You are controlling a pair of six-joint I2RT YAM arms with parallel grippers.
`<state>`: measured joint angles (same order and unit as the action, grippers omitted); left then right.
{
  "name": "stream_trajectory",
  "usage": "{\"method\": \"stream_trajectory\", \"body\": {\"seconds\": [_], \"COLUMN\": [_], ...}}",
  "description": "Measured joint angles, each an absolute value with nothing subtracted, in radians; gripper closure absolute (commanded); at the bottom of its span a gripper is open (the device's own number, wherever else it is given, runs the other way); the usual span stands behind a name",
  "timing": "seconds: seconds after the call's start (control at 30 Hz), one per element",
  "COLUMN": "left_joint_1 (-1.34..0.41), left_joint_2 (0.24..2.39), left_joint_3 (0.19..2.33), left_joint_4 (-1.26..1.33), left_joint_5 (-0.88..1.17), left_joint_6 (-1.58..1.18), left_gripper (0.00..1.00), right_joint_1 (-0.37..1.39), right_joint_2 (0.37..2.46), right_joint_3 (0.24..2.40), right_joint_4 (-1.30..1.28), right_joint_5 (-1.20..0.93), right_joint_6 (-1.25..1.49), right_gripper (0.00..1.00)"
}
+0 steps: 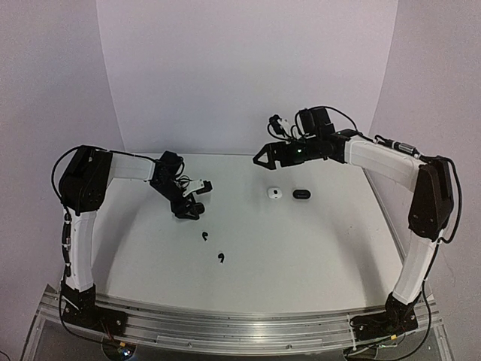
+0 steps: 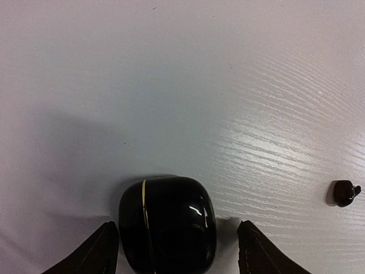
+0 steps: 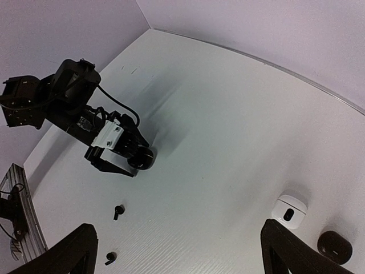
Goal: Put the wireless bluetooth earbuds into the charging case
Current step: Pick up the charging case from the center of the board.
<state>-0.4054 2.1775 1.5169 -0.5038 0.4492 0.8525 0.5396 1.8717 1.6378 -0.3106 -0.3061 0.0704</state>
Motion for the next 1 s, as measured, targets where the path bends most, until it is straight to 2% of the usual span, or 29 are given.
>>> {"method": "stream_trajectory", "body": {"seconds": [0.1, 0.27, 0.5, 0.77, 1.0], "left_joint_1": [-0.407, -0.407, -0.407, -0.407, -0.414], "left_joint_2": [2.181, 2.181, 2.181, 2.092, 1.753], "left_joint_3": [1.517, 1.516, 1.514, 1.412, 1.237], "left_joint_4": [-0.488, -0.479, -0.478, -0.458, -0.309], "left_joint_5": [0.451, 0.457, 0.477, 0.475, 0.492], "left_joint_6": [0.841, 0.848, 0.890, 0.970, 1.101], "left_gripper": [0.47, 0.73, 0.94, 1.00, 0.97], "right_joint_1": [0.540, 0.540, 0.541, 0.557, 0.642], "right_joint_2": [1.872, 1.872, 1.872, 1.872, 1.879], "right_joint_3": [1.637, 1.636, 1.634, 1.620, 1.606], "right_joint_4": [-0.305, -0.299, -0.298, -0.257, -0.177], "right_joint_5": [-0.306, -0.305, -0.311, -0.363, -0.429], "right_joint_6": [0.070, 0.071, 0.096, 0.186, 0.263], "right_gripper": [0.02, 0.02, 0.02, 0.02, 0.03]}}
